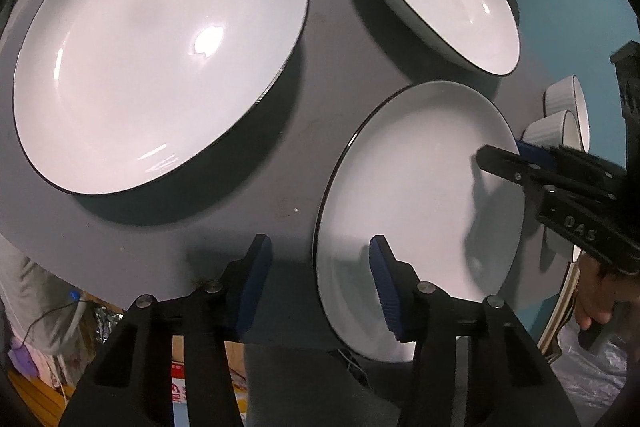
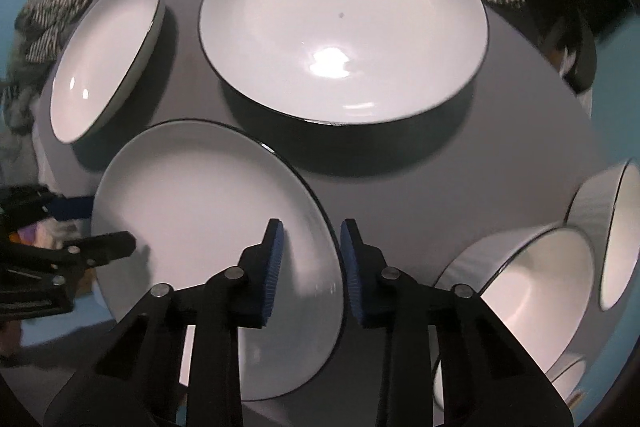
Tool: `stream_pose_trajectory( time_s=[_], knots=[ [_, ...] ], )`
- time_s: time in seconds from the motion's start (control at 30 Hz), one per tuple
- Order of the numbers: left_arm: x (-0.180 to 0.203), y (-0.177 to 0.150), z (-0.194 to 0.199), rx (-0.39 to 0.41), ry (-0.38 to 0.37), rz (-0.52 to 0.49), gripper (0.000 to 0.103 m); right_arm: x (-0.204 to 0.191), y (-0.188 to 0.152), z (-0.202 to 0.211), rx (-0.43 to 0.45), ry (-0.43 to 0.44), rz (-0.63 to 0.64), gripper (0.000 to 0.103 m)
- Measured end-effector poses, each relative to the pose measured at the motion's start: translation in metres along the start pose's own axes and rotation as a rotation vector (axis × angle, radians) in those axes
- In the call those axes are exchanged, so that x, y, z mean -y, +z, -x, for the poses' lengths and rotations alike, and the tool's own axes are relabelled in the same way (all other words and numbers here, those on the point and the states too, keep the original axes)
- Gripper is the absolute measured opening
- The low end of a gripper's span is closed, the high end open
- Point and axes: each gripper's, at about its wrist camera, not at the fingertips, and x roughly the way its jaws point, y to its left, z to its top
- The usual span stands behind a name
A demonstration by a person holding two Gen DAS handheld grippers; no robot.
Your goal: Organize plates and bowls
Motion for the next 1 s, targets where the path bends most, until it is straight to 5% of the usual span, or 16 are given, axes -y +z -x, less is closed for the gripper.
stream_pose_trajectory(
  time_s=[0.57, 0.8, 1.0],
  knots=[
    [0.011, 0.012, -0.001, -0.051, -0.026, -0.151, 0.048, 0.039, -0.030, -0.013, -0.012, 0.127, -0.306, 0.021],
    [0.020, 0.019, -0.003, -0.095, -0.055, -0.260, 0.026, 0.057, -0.050, -0.016, 0.061, 0.185, -0.477, 0.022],
    [0.033, 0.018, -0.007, -0.107, -0.030, -0.312, 0.023, 0.066, -0.052, -0.015, 0.144, 0.211, -0.605, 0.021]
  ],
)
